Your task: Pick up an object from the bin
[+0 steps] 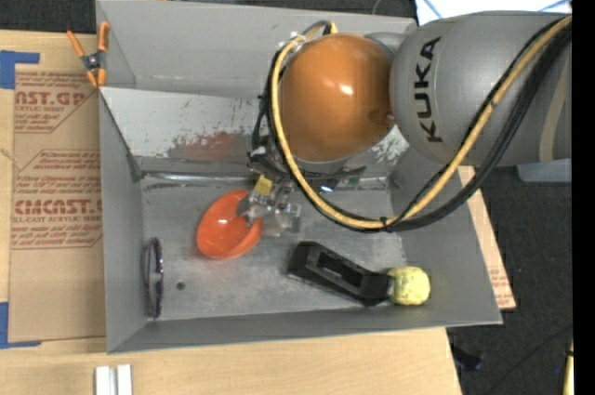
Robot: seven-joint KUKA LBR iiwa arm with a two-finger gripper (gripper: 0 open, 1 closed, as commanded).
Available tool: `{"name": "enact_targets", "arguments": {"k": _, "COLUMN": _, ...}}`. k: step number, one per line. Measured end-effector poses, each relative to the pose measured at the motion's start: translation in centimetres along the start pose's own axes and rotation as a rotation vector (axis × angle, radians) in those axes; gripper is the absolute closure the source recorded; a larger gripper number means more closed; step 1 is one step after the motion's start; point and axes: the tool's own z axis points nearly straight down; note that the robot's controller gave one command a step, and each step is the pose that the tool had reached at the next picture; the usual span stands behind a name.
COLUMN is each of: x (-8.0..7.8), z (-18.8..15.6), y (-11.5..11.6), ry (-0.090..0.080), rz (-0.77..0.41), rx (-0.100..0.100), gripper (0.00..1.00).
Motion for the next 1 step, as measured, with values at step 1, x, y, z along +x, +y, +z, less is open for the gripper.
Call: {"name": "enact_targets", "arguments": {"k": 1, "x": -0.97, "z": 4.44, "y": -1.62, "ry": -0.005, "rz": 0.031, "rx": 0.006, "gripper": 1.0}}
